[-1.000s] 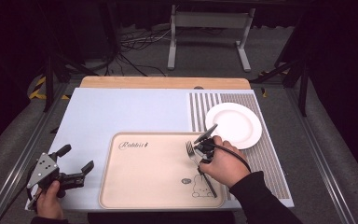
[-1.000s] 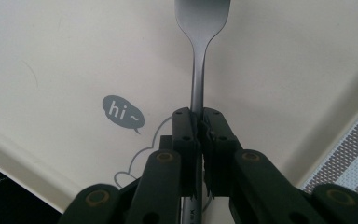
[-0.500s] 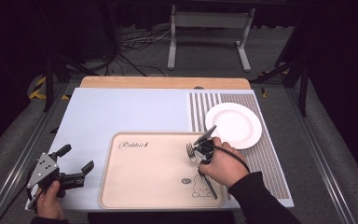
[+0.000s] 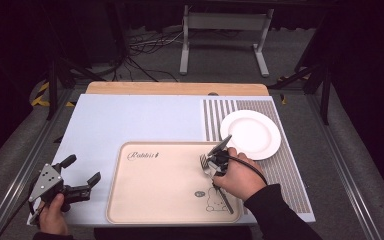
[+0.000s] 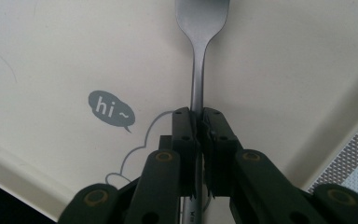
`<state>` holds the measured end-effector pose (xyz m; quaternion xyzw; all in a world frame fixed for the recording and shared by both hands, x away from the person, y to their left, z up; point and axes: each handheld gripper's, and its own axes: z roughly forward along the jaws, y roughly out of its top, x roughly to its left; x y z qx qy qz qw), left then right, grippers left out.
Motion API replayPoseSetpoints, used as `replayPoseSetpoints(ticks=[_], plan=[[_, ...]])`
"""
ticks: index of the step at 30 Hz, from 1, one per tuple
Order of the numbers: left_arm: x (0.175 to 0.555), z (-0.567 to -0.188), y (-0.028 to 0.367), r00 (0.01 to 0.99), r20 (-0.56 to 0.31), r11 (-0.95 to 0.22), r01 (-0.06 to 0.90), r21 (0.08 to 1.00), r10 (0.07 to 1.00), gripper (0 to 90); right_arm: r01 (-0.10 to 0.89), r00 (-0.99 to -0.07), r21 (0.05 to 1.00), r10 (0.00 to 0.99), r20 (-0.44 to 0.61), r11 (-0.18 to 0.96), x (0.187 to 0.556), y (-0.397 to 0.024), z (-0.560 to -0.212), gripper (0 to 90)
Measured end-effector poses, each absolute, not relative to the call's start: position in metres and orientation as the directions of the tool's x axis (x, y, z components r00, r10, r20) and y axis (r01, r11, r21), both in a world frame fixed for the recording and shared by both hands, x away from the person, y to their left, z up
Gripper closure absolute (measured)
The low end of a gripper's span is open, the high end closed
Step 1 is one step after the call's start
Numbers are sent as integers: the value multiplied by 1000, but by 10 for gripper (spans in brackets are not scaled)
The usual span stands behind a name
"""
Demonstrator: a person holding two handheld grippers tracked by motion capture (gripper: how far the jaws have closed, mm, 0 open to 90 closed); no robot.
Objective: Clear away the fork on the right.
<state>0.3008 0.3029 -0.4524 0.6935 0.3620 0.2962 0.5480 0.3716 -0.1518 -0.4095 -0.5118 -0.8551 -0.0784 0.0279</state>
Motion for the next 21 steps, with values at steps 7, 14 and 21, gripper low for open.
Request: replayPoseSetpoints(ticks=[7,14,21], plan=[[301,-452,303,563,14,-138,178,974,826,1,883,-469,95,874,129,460,373,-153,-412,841],[301,-452,303,566,16,-143,181,973,824,1,879,-475,113,870,133,463,373,-154,-411,805],[301,-452,303,565,15,-142,182,973,825,1,842,-530,198,838,128,502,374,-155,-406,588]])
